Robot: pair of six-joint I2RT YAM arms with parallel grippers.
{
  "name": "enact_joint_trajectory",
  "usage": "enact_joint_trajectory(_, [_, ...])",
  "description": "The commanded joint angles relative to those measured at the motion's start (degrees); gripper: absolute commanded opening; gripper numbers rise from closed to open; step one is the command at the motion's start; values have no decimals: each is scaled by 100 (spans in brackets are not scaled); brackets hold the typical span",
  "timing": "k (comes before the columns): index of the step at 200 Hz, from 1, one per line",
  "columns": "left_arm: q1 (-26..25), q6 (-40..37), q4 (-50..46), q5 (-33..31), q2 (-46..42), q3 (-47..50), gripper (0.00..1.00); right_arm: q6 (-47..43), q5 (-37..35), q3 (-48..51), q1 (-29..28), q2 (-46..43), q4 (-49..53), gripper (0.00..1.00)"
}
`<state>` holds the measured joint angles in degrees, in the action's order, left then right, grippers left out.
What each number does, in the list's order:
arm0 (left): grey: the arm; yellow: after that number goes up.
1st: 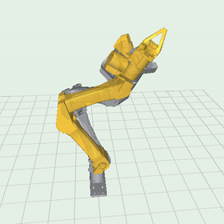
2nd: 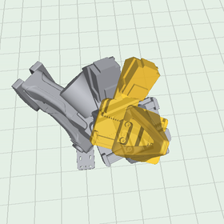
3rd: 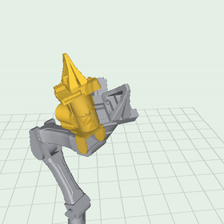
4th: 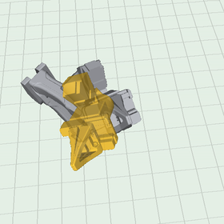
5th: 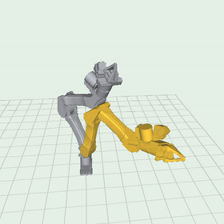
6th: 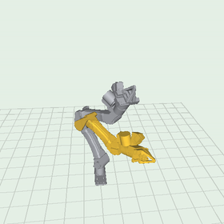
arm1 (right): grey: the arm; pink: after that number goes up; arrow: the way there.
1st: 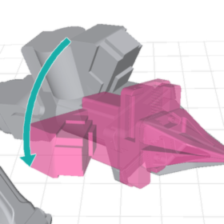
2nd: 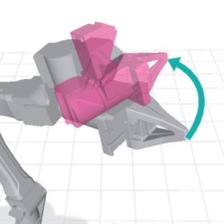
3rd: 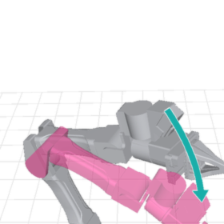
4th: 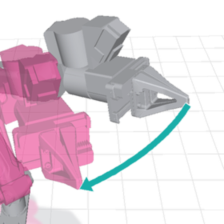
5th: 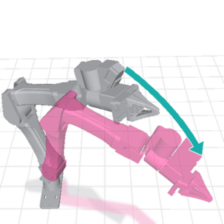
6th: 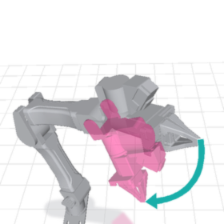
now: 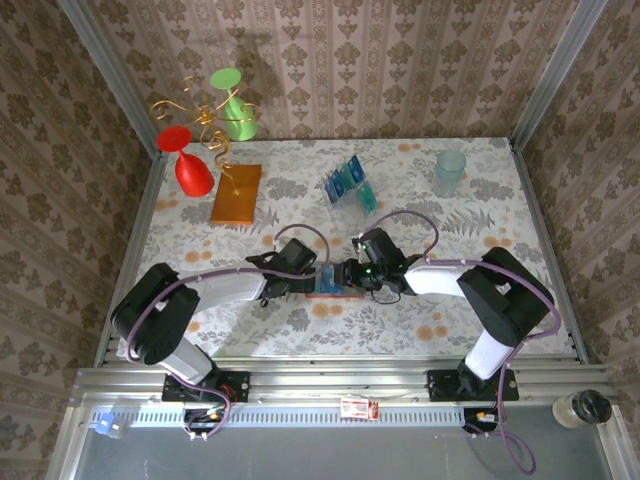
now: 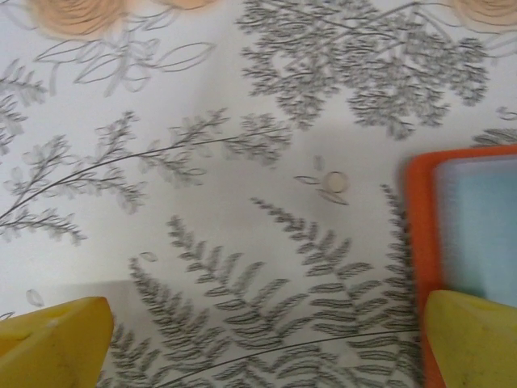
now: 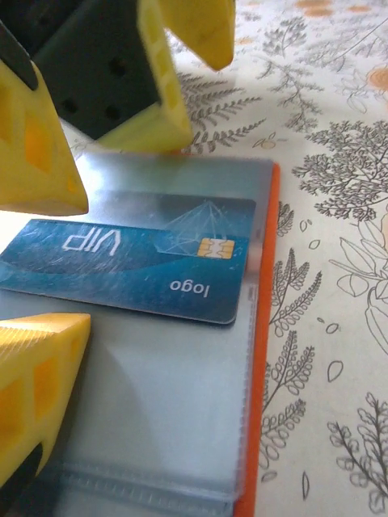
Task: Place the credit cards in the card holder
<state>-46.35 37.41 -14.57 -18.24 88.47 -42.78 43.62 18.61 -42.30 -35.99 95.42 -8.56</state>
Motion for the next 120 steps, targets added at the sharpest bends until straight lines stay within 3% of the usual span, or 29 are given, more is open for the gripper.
enact_joint_trajectory(1, [161, 153, -86, 134, -261, 170, 100, -541, -347, -363, 18, -236, 1121, 36])
enact_joint_trajectory(40, [275, 197, -290, 25, -326, 249, 100, -868, -421, -813, 13, -31, 1582, 15])
enact_joint_trajectory(120, [302, 17, -453, 2, 117, -56, 100, -900, -430, -1284, -149, 713, 1673, 11])
